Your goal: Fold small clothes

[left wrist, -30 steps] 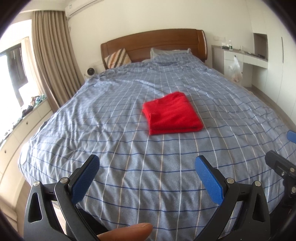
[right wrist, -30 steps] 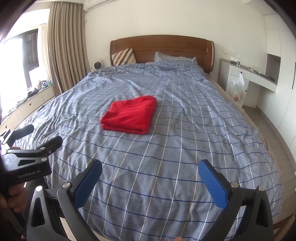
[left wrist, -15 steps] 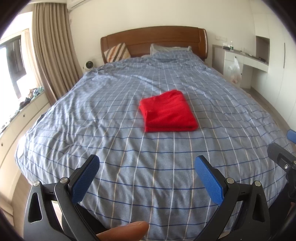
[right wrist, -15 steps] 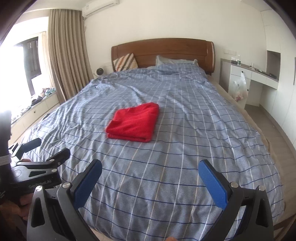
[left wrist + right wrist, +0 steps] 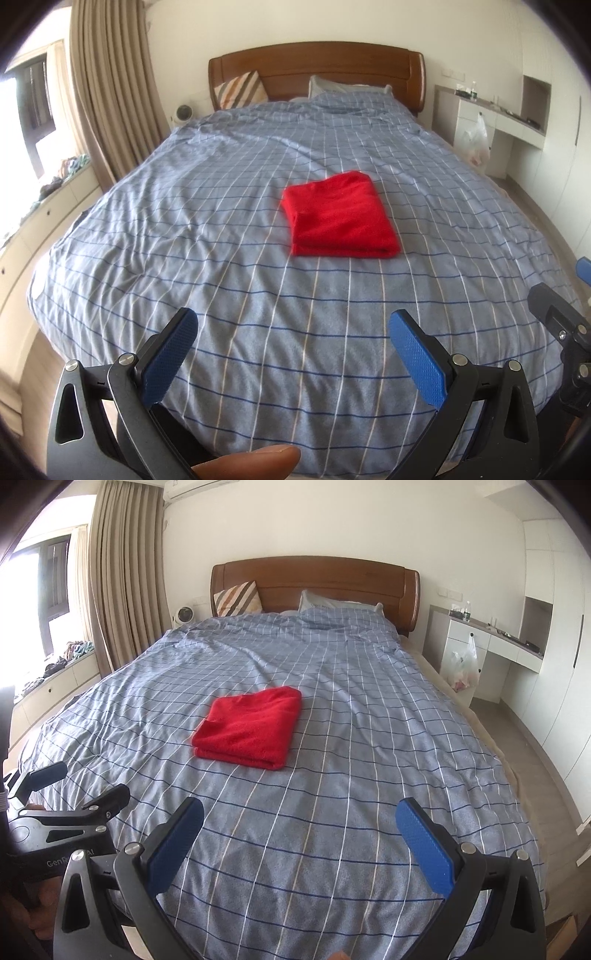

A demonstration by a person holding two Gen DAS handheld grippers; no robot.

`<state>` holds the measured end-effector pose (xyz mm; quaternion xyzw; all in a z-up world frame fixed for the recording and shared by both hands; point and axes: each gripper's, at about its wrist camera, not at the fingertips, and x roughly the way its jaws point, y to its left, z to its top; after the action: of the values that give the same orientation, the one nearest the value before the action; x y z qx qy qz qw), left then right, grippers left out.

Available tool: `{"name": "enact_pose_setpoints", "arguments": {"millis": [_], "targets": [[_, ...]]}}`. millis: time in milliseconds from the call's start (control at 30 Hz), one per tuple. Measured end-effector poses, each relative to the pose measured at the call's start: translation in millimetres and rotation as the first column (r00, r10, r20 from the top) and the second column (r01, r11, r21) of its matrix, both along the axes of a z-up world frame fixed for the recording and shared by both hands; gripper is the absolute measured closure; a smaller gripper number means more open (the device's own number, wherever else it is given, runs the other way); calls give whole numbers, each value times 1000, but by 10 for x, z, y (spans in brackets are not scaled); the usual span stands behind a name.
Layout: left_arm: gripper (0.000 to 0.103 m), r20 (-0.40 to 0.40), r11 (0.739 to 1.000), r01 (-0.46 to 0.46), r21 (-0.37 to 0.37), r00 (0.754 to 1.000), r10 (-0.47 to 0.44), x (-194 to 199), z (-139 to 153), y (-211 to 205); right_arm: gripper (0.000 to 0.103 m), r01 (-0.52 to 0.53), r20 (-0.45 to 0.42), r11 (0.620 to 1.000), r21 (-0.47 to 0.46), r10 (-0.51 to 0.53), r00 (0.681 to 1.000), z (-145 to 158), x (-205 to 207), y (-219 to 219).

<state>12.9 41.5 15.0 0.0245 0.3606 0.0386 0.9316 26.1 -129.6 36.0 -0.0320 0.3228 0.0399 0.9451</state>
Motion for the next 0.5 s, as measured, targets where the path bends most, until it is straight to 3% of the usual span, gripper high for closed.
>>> {"name": "enact_pose_setpoints", "arguments": {"millis": [500], "targets": [[0,38,998,8,61,999,-10,-37,88,-86,1,3,-46,999,-32,-4,999,-47,72,30]]}}
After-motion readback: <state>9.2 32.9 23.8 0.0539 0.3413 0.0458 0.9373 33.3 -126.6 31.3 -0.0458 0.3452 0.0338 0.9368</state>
